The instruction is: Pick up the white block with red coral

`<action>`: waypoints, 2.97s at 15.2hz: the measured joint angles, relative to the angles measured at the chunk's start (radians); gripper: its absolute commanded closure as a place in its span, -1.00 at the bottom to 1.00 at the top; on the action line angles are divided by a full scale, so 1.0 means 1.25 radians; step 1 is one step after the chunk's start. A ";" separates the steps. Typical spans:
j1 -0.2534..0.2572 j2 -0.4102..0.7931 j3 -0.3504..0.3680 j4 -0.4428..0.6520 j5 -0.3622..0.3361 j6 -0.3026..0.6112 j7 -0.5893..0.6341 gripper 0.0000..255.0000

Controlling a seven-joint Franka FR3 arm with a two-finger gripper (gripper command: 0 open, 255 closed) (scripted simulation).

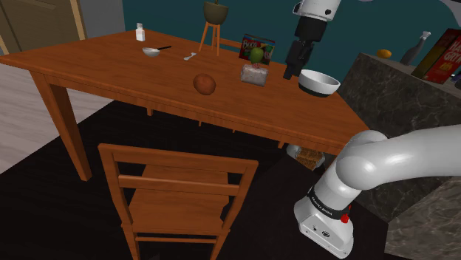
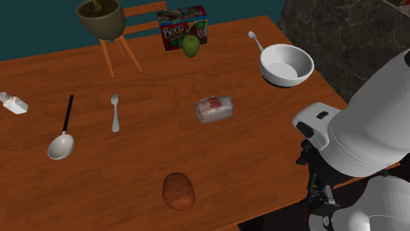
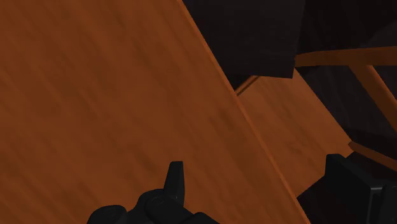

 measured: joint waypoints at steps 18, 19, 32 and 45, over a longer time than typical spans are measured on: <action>-0.034 0.377 -0.130 0.235 -0.110 0.190 -0.222 -1.00; -0.035 0.406 -0.137 0.257 -0.111 0.200 -0.236 -1.00; -0.063 0.683 -0.186 0.513 -0.093 0.259 -0.359 -1.00; -0.063 0.681 -0.186 0.467 -0.094 0.305 -0.358 1.00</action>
